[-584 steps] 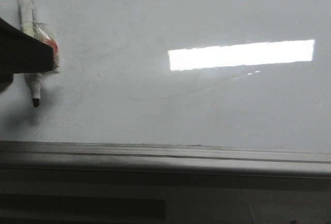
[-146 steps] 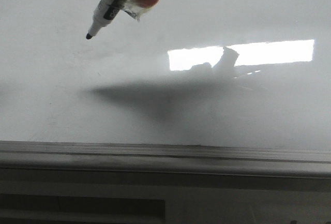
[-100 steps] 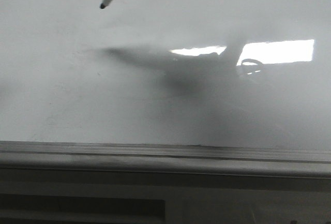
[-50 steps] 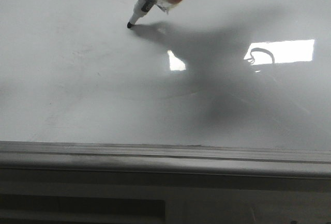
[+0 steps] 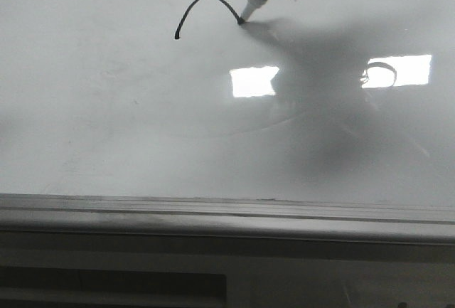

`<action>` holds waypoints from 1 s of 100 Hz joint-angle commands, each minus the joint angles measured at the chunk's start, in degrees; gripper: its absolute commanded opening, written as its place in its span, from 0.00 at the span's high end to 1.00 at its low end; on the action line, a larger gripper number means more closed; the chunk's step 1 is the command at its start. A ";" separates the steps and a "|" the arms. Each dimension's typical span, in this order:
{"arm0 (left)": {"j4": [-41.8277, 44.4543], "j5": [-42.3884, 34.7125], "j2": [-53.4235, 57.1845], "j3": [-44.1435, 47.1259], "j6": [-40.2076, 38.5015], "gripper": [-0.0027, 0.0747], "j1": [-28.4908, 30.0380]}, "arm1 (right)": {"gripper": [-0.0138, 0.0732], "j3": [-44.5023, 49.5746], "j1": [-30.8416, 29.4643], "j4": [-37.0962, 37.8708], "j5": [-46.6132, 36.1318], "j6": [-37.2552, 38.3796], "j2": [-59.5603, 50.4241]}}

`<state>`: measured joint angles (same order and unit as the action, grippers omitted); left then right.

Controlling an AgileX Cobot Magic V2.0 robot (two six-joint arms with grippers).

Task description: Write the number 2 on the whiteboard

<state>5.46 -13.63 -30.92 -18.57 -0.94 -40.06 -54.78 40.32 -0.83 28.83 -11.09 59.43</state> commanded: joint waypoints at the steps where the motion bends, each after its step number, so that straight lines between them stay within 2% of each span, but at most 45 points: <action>1: -0.55 -4.85 -0.11 -1.59 -0.46 0.99 0.16 | 0.92 0.04 -0.38 -0.44 -0.91 -0.23 -0.77; 15: -0.55 -4.85 -0.11 -1.59 -0.46 0.99 0.16 | 0.92 2.58 2.30 -1.67 -5.53 -0.23 1.28; 42: -0.55 -4.85 -0.11 -1.59 -0.46 0.99 0.16 | 0.92 2.58 7.32 -1.67 -8.24 -0.12 6.38; 66: -0.27 -4.85 -0.11 -1.59 -0.46 0.99 0.16 | 0.90 2.58 5.87 1.28 -1.56 1.23 2.67; 76: -0.15 -4.85 -0.11 -1.59 -0.46 0.99 0.16 | 0.90 2.58 4.49 4.06 3.42 5.24 -0.36; 85: 0.12 -4.85 -0.11 -1.59 -0.37 0.99 0.16 | 0.90 2.94 4.21 4.69 7.77 5.74 -2.96; 100: 0.12 -4.85 -0.11 -1.59 -0.37 0.99 0.16 | 0.90 3.91 4.21 4.73 7.49 6.21 -5.40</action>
<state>5.69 -13.63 -30.92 -18.57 -0.94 -40.06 -49.76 45.01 1.74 38.19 -5.31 55.50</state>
